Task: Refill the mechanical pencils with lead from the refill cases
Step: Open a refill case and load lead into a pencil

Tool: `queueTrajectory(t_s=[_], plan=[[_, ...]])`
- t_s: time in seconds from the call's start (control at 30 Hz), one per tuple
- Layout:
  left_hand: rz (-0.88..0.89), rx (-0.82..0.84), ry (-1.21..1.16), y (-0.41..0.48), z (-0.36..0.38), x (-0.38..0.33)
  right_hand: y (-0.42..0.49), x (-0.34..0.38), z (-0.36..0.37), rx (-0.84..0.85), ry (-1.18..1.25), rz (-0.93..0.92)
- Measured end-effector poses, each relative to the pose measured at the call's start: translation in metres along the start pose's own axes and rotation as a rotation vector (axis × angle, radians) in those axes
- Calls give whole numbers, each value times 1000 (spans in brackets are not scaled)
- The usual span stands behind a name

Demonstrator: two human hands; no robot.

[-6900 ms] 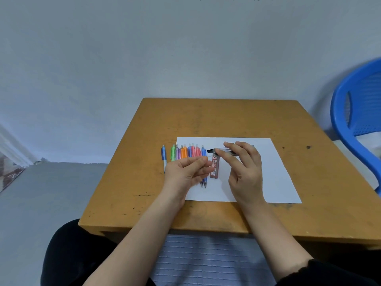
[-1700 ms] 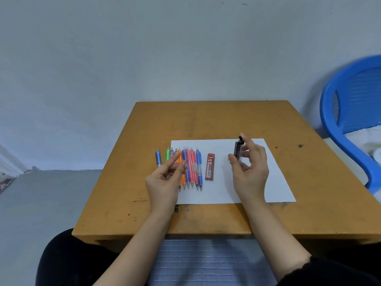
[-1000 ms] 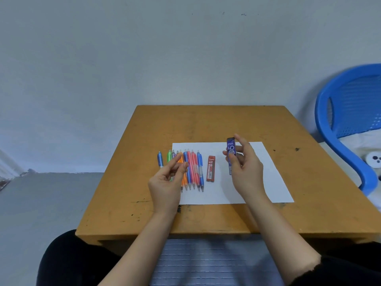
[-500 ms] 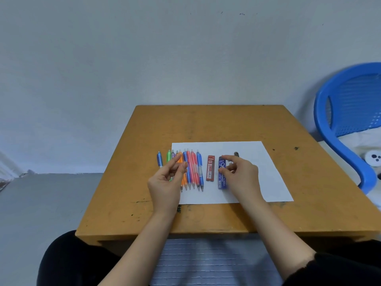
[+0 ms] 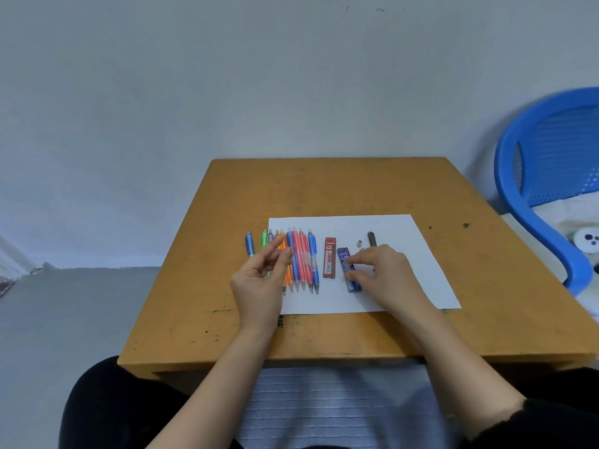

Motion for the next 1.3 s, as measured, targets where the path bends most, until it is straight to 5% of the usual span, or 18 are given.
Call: queueTrajectory(t_s=[0.63, 1.03, 1.3], plan=[[12, -51, 55, 4, 0, 7, 14, 3, 23, 2, -257, -191], [36, -41, 63, 2, 1, 8, 13, -1, 24, -17, -73, -195], [213, 45, 245, 12, 11, 2, 13, -24, 8, -248, 27, -61]])
Point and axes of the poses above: each hand's wrist, its own y-axis towards the middle knuckle, its own z-axis out of the palm, x = y × z, the point moved 1 cm from there along y, towards the middle knuckle, and after that the axes turned 8 degrees about x, right-handed, at the moved point
